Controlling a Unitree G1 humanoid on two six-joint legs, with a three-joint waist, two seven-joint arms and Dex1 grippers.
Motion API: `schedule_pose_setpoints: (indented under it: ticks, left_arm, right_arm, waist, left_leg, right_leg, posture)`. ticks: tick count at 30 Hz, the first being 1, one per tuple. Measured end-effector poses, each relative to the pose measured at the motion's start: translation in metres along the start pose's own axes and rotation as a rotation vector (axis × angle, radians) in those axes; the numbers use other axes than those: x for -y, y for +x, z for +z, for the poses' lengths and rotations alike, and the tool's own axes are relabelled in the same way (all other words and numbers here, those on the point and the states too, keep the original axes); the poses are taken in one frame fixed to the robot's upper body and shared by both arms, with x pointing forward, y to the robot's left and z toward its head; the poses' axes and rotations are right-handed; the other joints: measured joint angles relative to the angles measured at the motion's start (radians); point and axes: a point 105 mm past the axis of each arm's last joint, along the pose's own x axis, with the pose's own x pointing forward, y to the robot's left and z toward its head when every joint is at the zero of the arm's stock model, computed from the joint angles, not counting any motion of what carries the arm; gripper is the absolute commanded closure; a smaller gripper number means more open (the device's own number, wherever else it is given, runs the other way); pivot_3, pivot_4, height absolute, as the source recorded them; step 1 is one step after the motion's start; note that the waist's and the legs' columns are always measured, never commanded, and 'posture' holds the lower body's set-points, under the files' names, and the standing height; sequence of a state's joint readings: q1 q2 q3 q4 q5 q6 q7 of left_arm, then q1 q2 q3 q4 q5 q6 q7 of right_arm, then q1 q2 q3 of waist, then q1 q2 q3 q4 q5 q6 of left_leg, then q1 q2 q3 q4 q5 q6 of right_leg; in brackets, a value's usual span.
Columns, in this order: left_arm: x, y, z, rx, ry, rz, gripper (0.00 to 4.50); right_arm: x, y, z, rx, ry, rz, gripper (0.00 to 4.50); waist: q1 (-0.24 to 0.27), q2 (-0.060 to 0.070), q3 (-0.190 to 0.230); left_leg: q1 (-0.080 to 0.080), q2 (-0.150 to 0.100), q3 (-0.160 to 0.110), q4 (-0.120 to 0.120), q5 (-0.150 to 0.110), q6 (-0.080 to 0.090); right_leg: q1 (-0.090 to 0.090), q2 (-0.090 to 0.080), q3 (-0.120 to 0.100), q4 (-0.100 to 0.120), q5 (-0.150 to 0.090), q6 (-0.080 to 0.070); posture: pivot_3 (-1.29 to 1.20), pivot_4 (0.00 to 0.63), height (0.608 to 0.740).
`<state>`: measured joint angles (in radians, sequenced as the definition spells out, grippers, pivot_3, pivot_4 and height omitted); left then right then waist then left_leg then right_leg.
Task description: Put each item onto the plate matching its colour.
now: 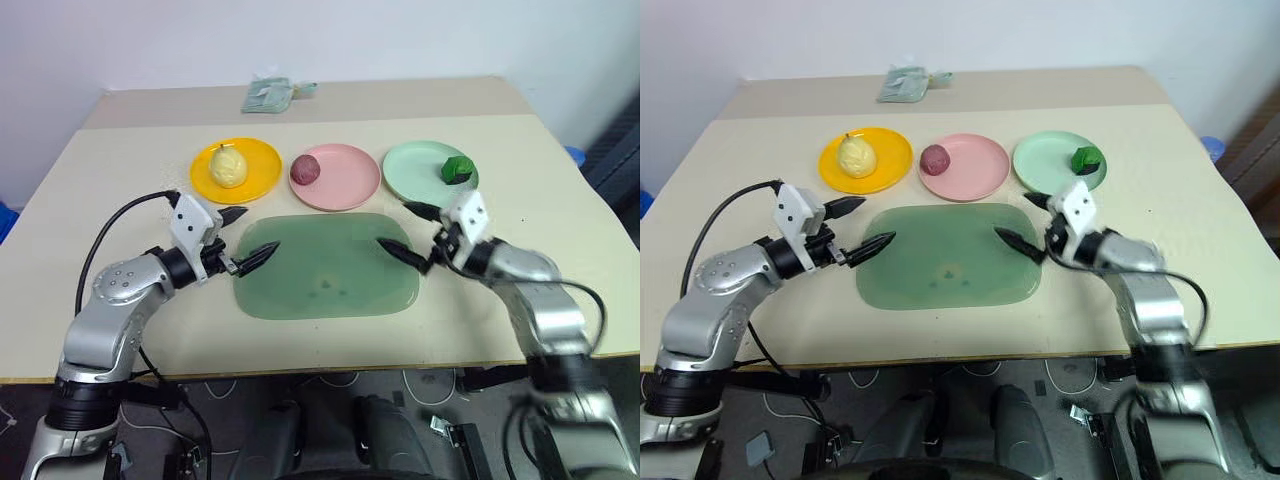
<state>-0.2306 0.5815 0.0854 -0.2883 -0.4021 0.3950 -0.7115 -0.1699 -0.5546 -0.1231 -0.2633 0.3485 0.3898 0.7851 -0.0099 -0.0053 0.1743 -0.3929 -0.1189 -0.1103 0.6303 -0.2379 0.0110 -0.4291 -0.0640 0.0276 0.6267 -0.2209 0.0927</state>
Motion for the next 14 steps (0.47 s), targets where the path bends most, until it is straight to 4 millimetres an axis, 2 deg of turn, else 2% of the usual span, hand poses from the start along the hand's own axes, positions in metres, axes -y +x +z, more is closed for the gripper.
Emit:
schedule_pose_setpoints:
  ticks: [4, 8, 11, 14]
  left_arm:
    - [0.0, -0.007, -0.009, -0.006, 0.013, 0.032, 0.0]
    - [0.006, -0.014, -0.024, -0.014, -0.013, 0.066, 0.0]
    - [0.008, -0.018, -0.031, -0.026, -0.012, 0.078, 0.0]
    - [0.009, -0.019, -0.031, -0.024, -0.005, 0.077, 0.0]
  right_arm:
    - [-0.013, -0.035, -0.016, -0.086, 0.058, -0.09, 0.03]
    - [-0.019, -0.058, -0.028, -0.151, 0.082, -0.165, 0.03]
    - [-0.02, -0.068, -0.029, -0.169, 0.078, -0.206, 0.03]
    - [-0.018, -0.07, -0.026, -0.162, 0.065, -0.228, 0.03]
  waist:
    - [0.006, 0.0, 0.0]
    - [0.014, 0.0, 0.0]
    - [0.024, 0.0, 0.0]
    - [0.026, -0.001, 0.0]
  left_leg:
    - [0.0, 0.0, 0.0, 0.0, 0.0, 0.0]
    - [0.0, 0.001, 0.0, 0.001, 0.0, 0.0]
    - [0.0, 0.001, 0.0, 0.001, 0.0, 0.0]
    - [0.0, 0.002, 0.0, 0.001, -0.001, -0.001]
  right_leg:
    - [0.001, 0.0, 0.0, -0.001, 0.0, 0.0]
    - [0.001, 0.0, 0.0, -0.002, 0.0, 0.0]
    - [0.002, 0.0, -0.001, -0.003, -0.002, -0.003]
    - [0.005, 0.0, -0.002, -0.007, -0.002, -0.003]
  posture:
    - [0.0, 0.15, 0.74]
    - [0.0, 0.15, 0.74]
    - [0.0, 0.15, 0.74]
    - [0.0, 0.15, 0.74]
